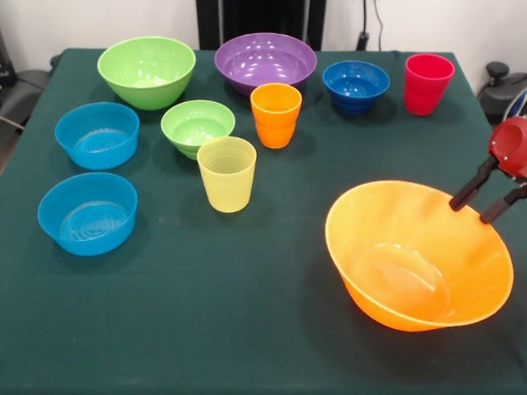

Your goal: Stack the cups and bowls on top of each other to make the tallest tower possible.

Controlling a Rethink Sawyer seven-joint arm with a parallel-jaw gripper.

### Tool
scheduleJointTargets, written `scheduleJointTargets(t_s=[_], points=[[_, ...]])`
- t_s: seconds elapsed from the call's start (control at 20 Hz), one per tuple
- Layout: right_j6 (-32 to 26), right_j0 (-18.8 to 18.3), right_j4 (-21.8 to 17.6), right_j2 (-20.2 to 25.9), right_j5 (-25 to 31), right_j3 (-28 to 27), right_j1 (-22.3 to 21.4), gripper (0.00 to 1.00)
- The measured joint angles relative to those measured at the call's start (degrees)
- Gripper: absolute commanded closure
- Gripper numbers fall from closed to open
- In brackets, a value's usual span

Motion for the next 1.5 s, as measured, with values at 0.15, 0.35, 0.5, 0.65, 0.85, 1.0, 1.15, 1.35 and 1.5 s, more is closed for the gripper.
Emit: scheduleJointTargets(t_s=[0.15, 0.35, 0.5, 0.65, 0.85, 1.0, 1.15, 1.35, 1.5], points=[[0.0, -0.14, -0.08, 0.0, -2.92, 0.0, -0.18, 0.0], [0.0, -0.69, -0.5, 0.06, -10.33, 0.02, -0.34, 0.0], [0.0, -1.47, -0.51, 0.48, -15.87, 0.05, -0.51, 0.0], [0.0, -2.61, -0.52, 1.29, -21.18, 0.35, -1.03, 0.0], [0.0, -4.14, -0.53, 2.23, -25.18, 1.26, -2.05, 0.0], [0.0, -5.22, -0.53, 3.1, -26.59, 2.66, -3.13, 0.0], [0.0, -5.92, -0.55, 3.69, -26.66, 4.04, -4.0, 0.0], [0.0, -6.59, -0.88, 3.94, -26.66, 6.32, -5.19, 0.0], [0.0, -6.52, -1.51, 3.92, -26.66, 8.03, -5.91, 0.0]])
